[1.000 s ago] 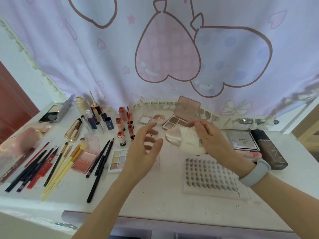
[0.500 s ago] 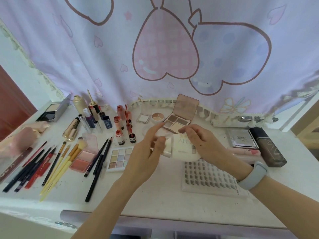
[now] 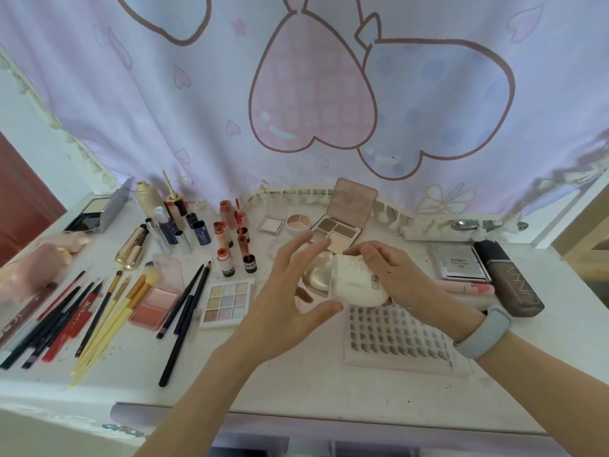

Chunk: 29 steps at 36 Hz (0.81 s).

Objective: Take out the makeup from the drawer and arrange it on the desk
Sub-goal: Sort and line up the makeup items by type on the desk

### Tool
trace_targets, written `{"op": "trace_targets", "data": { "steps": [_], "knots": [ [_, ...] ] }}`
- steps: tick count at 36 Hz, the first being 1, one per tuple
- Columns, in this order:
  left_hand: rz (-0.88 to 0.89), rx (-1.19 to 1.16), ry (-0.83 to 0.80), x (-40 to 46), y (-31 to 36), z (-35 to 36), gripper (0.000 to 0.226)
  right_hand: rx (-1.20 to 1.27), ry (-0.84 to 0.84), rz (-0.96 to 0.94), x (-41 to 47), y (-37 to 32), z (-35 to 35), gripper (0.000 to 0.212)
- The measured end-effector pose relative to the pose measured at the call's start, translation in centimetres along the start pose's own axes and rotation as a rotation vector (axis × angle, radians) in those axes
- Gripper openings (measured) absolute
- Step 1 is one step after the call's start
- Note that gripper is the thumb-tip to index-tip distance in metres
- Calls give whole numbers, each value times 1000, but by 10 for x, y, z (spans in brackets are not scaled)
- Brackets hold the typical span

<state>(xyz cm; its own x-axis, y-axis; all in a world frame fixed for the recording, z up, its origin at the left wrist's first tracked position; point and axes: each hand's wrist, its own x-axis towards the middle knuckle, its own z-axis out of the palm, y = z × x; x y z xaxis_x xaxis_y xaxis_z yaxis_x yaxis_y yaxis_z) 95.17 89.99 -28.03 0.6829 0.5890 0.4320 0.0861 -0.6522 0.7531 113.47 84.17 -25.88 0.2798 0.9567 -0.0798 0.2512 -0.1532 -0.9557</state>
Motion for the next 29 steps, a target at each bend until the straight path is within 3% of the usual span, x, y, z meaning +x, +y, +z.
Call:
{"op": "trace_targets", "data": {
  "steps": [4,9,14,18,23,29],
  "knots": [
    [75,106,4,1,-4,0,55,-21,7,19,1,2,-4,30],
    [-151,24,45,3,-2,-1,23,-9,-6,55,1,7,-5,31],
    [-163,67,-55,2,-3,0,58,29,1,68,0,8,-5,32],
    [19,204,-128,1,-4,2,80,71,-15,77,1,6,-7,33],
    [102,361,-63,5,0,3,66,137,-80,150,2,7,-9,37],
    [5,296,-75,6,-5,-4,57,83,-179,114,0,10,-19,40]
  ]
}}
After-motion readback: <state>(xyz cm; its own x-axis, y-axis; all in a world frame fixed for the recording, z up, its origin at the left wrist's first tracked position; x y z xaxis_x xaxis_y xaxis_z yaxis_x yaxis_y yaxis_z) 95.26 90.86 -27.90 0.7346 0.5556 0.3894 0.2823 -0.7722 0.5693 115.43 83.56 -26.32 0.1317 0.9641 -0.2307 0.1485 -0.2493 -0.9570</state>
